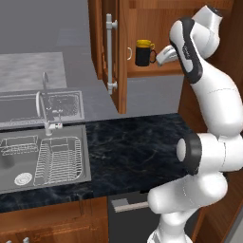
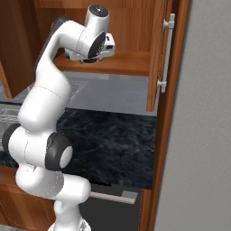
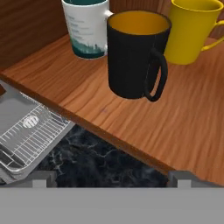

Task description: Pick the mug on the counter and place it in the cabinet with the handle facing the right, like the mugs already inside.

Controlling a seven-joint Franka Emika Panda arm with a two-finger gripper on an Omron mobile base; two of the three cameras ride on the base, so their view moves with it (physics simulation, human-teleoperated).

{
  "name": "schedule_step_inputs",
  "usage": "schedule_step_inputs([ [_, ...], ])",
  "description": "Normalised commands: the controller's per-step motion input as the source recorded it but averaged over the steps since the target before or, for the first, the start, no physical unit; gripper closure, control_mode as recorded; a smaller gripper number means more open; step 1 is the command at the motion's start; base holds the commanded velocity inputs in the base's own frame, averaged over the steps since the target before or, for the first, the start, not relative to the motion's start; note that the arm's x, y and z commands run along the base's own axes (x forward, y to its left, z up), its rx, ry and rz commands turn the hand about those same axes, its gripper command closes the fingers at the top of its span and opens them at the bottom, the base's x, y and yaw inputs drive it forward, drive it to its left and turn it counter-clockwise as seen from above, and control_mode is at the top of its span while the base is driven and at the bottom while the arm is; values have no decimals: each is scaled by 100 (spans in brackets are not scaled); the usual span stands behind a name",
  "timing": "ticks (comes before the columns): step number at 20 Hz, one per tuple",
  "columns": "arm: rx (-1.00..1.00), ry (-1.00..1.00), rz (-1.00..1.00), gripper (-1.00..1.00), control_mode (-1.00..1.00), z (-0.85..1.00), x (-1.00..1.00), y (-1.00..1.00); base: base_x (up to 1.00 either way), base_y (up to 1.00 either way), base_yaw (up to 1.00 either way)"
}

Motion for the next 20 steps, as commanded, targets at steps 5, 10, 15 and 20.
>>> schedule_step_inputs([
  [5, 4, 1, -2, -100, -100, -17, -62, 24, 0, 0, 0],
  [10, 6, 0, -5, -100, -100, -45, -47, 15, 0, 0, 0],
  [15, 2, 0, -5, -100, -100, -80, -47, 11, 0, 0, 0],
  [20, -1, -1, -3, -100, -100, -90, -32, 9, 0, 0, 0],
])
